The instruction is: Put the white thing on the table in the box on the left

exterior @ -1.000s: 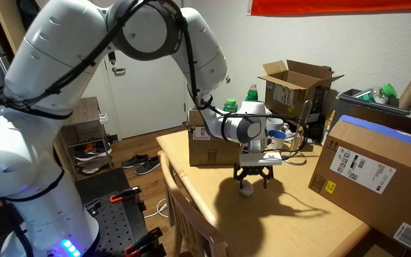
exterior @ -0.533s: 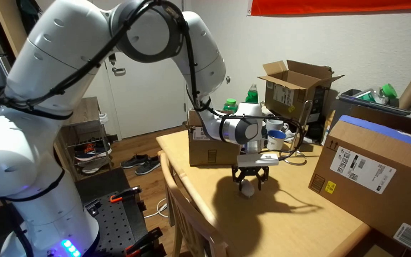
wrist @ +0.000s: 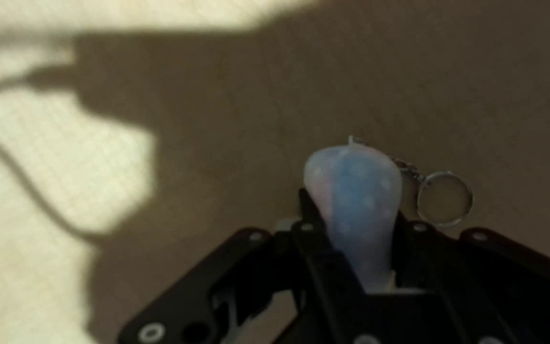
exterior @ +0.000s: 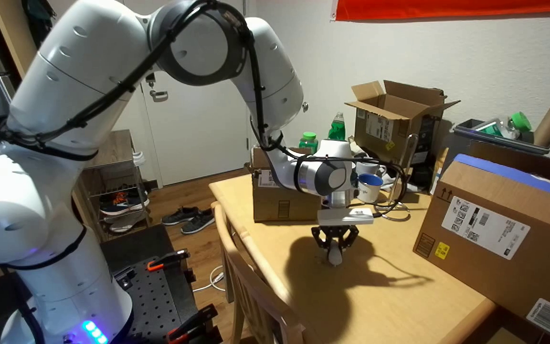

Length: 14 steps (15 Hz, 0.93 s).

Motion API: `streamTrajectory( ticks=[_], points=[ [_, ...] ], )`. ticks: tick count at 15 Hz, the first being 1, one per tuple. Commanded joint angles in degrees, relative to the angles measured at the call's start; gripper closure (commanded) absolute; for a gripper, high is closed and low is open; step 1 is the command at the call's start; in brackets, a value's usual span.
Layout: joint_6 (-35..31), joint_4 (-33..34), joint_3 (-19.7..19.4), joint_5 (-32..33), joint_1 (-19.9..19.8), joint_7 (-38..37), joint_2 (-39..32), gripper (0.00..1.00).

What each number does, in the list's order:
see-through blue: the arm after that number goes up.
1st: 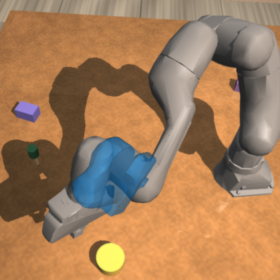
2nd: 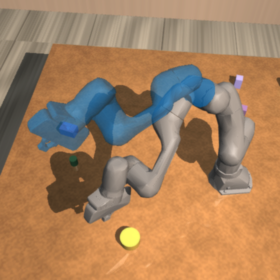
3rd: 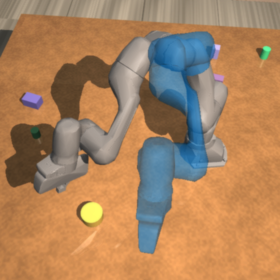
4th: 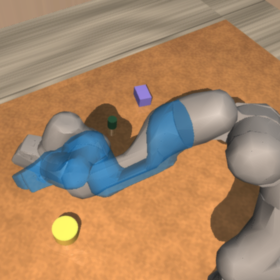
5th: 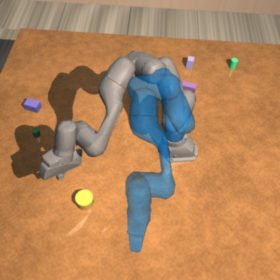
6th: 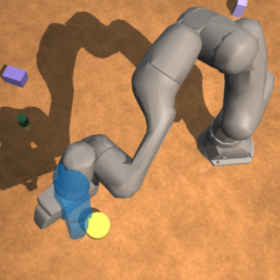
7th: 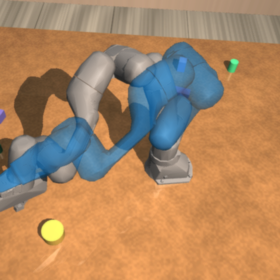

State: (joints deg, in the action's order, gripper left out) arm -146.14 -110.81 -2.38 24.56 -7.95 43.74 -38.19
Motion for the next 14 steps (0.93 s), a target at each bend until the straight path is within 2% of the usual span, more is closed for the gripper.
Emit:
streamTrajectory(
  ticks=[1, 6, 14],
  points=[
    [-0.52, -1.72, -0.42, -0.02, 0.27, -0.71, 2.07, 0.95],
    [-0.85, -4.89, -0.5, -0.19, 0.78, -3.2, 5.58, 0.95],
    [-0.03, -13.76, -0.04, -0.07, 2.21, -6.31, 15.54, 0.95]
  ],
)
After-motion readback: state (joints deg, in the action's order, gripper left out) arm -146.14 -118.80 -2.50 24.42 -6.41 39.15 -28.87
